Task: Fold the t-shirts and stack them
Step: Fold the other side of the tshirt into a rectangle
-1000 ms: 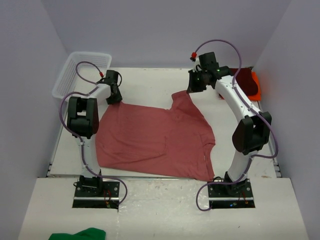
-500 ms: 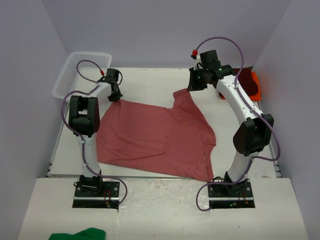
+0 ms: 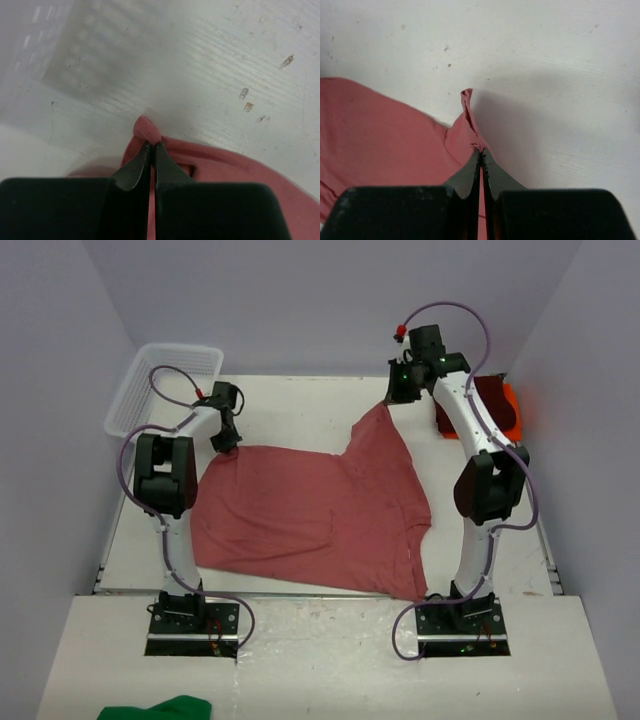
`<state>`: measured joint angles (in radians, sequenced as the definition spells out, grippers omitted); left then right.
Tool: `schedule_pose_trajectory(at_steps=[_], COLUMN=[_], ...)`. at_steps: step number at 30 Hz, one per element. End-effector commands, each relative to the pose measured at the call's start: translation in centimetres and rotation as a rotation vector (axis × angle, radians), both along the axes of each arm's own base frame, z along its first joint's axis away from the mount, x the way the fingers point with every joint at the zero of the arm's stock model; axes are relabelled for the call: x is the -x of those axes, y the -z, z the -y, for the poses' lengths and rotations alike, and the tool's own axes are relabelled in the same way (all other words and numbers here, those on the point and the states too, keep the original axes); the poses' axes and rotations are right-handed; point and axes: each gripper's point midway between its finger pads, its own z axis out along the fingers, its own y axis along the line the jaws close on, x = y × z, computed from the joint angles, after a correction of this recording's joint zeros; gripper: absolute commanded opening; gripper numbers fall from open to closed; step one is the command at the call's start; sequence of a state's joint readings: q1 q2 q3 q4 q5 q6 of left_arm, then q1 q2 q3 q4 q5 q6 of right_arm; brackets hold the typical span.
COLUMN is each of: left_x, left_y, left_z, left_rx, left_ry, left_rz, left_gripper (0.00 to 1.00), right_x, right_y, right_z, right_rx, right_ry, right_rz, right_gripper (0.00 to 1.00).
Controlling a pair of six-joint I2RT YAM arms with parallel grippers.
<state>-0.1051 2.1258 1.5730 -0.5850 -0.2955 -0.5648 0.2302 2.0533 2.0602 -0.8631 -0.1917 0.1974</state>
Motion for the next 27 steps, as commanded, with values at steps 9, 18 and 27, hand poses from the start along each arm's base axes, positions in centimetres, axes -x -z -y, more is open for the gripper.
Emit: schedule_pose_trajectory(at_steps=[9,18,27], left_x=[1.1,-0.8,-2.6], left_y=[-3.4,-6.5,-9.1], left_z=[-1.7,-1.5,-2.0], left_rx=[-0.099,-0.122,-0.168], left_ry=[-0.079,-0.051,-0.025], left_rz=[0.031,0.113,0.169], left_gripper=[0.0,0.0,0.0], right_x=[-3.4,-4.9,-5.4], right_y=[-3.7,-4.3,-3.7], right_z=[5.4,7.4,8.2], right_rx=[0.028,0.033,0.038], right_ry=[0.106,0.118,0.119], right_rz=[0.103,0.124,0.121], right_gripper=[0.0,0.0,0.0])
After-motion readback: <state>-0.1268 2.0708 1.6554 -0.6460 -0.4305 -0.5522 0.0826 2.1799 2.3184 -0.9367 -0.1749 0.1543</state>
